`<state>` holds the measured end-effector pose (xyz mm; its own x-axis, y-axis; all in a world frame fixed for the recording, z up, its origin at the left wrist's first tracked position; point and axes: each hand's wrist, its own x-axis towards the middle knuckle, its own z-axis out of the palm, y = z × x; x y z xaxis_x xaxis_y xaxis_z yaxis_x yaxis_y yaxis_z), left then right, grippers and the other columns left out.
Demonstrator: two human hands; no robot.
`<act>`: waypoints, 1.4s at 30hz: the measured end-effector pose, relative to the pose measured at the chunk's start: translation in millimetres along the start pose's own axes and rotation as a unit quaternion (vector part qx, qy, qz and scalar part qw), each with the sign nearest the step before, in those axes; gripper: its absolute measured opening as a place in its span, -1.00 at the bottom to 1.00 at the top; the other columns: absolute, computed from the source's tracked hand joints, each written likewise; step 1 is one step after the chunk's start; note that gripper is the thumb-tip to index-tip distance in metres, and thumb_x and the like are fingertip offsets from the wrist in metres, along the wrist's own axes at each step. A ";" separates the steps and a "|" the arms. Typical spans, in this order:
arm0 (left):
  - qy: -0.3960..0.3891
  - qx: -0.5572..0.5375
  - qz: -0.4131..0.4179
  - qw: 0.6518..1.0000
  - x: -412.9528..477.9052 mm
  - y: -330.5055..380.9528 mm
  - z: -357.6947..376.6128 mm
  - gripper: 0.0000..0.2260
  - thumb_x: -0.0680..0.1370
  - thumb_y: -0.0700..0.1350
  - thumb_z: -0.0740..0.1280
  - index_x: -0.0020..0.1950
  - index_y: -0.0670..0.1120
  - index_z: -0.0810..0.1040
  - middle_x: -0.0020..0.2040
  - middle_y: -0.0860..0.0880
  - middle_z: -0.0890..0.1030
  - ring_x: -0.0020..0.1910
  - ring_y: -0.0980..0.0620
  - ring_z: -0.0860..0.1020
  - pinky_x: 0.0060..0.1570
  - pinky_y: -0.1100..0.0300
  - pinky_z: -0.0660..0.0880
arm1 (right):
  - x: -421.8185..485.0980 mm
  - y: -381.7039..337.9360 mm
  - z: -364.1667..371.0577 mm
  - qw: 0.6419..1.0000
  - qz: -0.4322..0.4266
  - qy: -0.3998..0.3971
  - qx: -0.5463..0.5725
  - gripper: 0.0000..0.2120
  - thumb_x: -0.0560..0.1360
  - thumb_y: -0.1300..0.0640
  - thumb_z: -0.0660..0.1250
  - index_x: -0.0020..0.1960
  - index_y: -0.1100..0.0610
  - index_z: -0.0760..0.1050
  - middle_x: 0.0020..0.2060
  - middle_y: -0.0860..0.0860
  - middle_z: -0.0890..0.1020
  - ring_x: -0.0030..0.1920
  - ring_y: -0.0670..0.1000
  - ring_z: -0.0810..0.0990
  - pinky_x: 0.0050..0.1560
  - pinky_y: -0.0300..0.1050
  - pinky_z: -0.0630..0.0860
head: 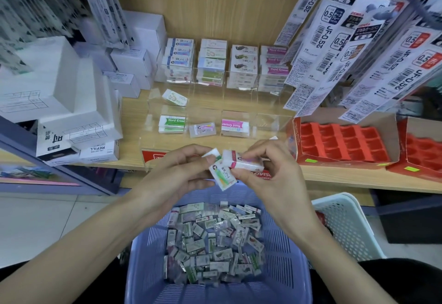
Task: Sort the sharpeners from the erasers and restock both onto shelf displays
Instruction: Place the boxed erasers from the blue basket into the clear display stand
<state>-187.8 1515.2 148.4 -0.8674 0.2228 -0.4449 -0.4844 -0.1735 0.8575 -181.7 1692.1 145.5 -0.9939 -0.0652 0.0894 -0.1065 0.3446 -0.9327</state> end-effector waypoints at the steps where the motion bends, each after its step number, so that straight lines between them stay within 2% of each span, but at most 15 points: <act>1: -0.002 -0.020 0.002 1.000 -0.4 0.8 1.2 -0.72 0.43 -0.10 0.33 0.07 -0.23 0.57 -0.06 -0.18 0.68 -0.12 -0.02 0.66 -0.13 0.24 0.59 | 0.1 1.0 0.1 1.000 -0.005 0.001 -0.003 -0.73 0.33 0.28 0.52 -0.16 -0.02 0.52 -0.11 -0.12 0.51 -0.04 -0.10 0.54 0.03 -0.10 0.51; 4: -0.002 -0.030 0.022 0.999 -0.1 0.7 2.8 -0.65 0.38 -0.09 0.35 0.11 -0.24 0.56 -0.03 -0.19 0.68 -0.06 -0.05 0.66 -0.05 0.22 0.59 | -0.4 1.4 -2.1 0.999 -0.031 -0.027 0.017 -0.73 0.37 0.25 0.49 -0.07 -0.06 0.55 -0.02 -0.18 0.49 0.10 -0.07 0.54 0.13 -0.10 0.49; 6: 0.009 -0.032 0.038 0.999 0.8 2.6 2.0 -0.64 0.37 -0.16 0.36 0.13 -0.25 0.54 -0.02 -0.19 0.68 -0.04 -0.06 0.66 -0.04 0.21 0.59 | -1.0 0.8 -2.6 0.996 -0.034 -0.054 0.064 -0.68 0.39 0.27 0.44 0.02 -0.09 0.54 0.06 -0.14 0.52 0.18 -0.06 0.53 0.19 -0.14 0.47; 8: 0.018 -0.043 0.040 0.998 1.7 5.3 0.8 -0.64 0.36 -0.19 0.36 0.15 -0.24 0.54 -0.02 -0.19 0.68 -0.03 -0.06 0.66 -0.02 0.21 0.59 | -2.3 -1.0 -2.0 0.988 -0.012 -0.066 0.140 -0.58 0.42 0.36 0.38 0.09 -0.11 0.49 0.09 -0.04 0.54 0.18 -0.05 0.55 0.18 -0.16 0.49; 11: 0.021 -0.056 0.042 0.997 1.3 7.9 1.9 -0.68 0.35 -0.19 0.36 0.10 -0.21 0.56 -0.06 -0.17 0.69 -0.07 -0.01 0.67 -0.05 0.25 0.59 | -3.1 -3.3 -2.3 0.984 -0.001 -0.056 0.171 -0.48 0.45 0.46 0.33 0.15 -0.12 0.42 0.02 -0.07 0.58 0.13 -0.06 0.58 0.11 -0.24 0.50; 14: 0.034 -0.071 0.036 0.996 2.1 8.3 3.4 -0.69 0.35 -0.18 0.36 0.06 -0.22 0.56 -0.11 -0.15 0.70 -0.14 0.03 0.67 -0.10 0.28 0.59 | -3.9 -2.7 -1.3 0.994 -0.010 -0.045 0.102 -0.48 0.44 0.38 0.39 0.15 -0.18 0.40 -0.01 -0.16 0.58 0.05 -0.09 0.60 0.06 -0.25 0.51; 17: 0.040 -0.098 0.017 0.994 2.1 6.9 2.7 -0.68 0.35 -0.17 0.35 0.08 -0.22 0.55 -0.07 -0.19 0.68 -0.13 -0.03 0.67 -0.07 0.23 0.60 | -6.0 -1.1 1.6 0.999 -0.013 -0.030 0.027 -0.47 0.43 0.32 0.42 0.14 -0.24 0.37 -0.02 -0.22 0.56 0.01 -0.10 0.59 0.05 -0.21 0.51; 19: 0.049 -0.085 0.012 0.995 1.3 4.8 0.7 -0.79 0.42 -0.21 0.33 0.05 -0.19 0.56 -0.08 -0.19 0.69 -0.13 -0.03 0.67 -0.09 0.24 0.60 | -5.2 1.5 -1.7 1.000 0.006 0.007 0.030 -0.50 0.43 0.32 0.42 0.11 -0.21 0.39 -0.03 -0.22 0.59 0.02 -0.12 0.59 0.06 -0.20 0.51; 23: 0.165 -0.104 -0.010 0.981 5.8 1.2 -12.7 -0.90 0.53 -0.33 0.27 -0.02 -0.18 0.53 -0.16 -0.16 0.67 -0.17 -0.04 0.67 -0.15 0.23 0.62 | 2.6 9.9 -17.9 0.994 0.047 0.098 0.015 -0.63 0.41 0.31 0.44 0.01 -0.10 0.45 -0.06 -0.16 0.61 0.01 -0.17 0.57 0.07 -0.21 0.48; 28: 0.210 -0.101 -0.013 0.972 11.8 4.9 -23.3 -0.88 0.55 -0.34 0.26 -0.02 -0.15 0.51 -0.02 -0.21 0.57 -0.12 -0.05 0.62 -0.10 0.22 0.61 | 7.5 18.3 -2.2 0.995 0.073 0.065 -0.036 -0.70 0.42 0.29 0.44 -0.05 -0.10 0.50 -0.08 -0.15 0.62 -0.06 -0.17 0.58 -0.02 -0.30 0.46; 31: 0.221 -0.081 0.008 0.972 13.3 19.9 -30.6 -0.89 0.55 -0.31 0.28 -0.03 -0.12 0.53 -0.05 -0.15 0.61 -0.19 0.05 0.66 0.00 0.17 0.58 | 16.7 11.9 8.6 0.996 0.069 0.052 -0.031 -0.69 0.43 0.31 0.42 -0.08 -0.11 0.51 -0.09 -0.17 0.62 -0.07 -0.26 0.56 -0.10 -0.48 0.40; 35: 0.247 -0.084 0.021 0.965 13.3 39.8 -51.5 -0.88 0.52 -0.27 0.33 -0.02 -0.08 0.56 -0.09 -0.04 0.65 -0.13 0.08 0.64 -0.09 0.23 0.50 | 49.9 -2.7 19.6 0.997 0.039 0.043 -0.057 -0.66 0.44 0.32 0.41 -0.10 -0.12 0.47 -0.10 -0.28 0.57 -0.08 -0.41 0.49 -0.10 -0.57 0.32; 38: 0.266 -0.103 0.032 0.958 15.2 46.1 -68.0 -0.88 0.51 -0.29 0.33 -0.03 -0.10 0.57 -0.14 -0.04 0.66 -0.17 0.10 0.66 -0.12 0.26 0.53 | 76.7 -8.1 34.7 0.994 0.024 0.020 -0.105 -0.75 0.45 0.27 0.42 -0.01 -0.05 0.52 -0.05 -0.16 0.61 -0.05 -0.28 0.51 -0.07 -0.54 0.33; 40: 0.268 -0.125 0.040 0.954 16.7 50.0 -77.2 -0.84 0.51 -0.30 0.32 0.08 -0.16 0.56 -0.04 -0.10 0.65 -0.15 0.08 0.66 -0.10 0.27 0.58 | 95.4 -10.5 42.0 0.989 0.005 0.039 -0.141 -0.78 0.45 0.29 0.40 0.05 0.07 0.56 -0.02 -0.07 0.62 -0.04 -0.15 0.53 -0.08 -0.53 0.32; 42: 0.264 -0.145 0.046 0.953 18.3 53.6 -82.0 -0.81 0.52 -0.31 0.31 0.13 -0.19 0.53 0.02 -0.12 0.63 -0.11 0.06 0.65 -0.07 0.27 0.58 | 118.6 -9.5 49.6 0.977 -0.016 0.040 -0.210 -0.77 0.46 0.33 0.35 0.09 0.16 0.57 0.01 0.01 0.63 0.02 -0.03 0.54 -0.04 -0.41 0.35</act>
<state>-238.9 1431.2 165.1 -0.8071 -0.3064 -0.5048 -0.3485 -0.4429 0.8261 -297.1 1634.6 147.6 -0.9871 -0.0149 0.1597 -0.1245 0.6991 -0.7041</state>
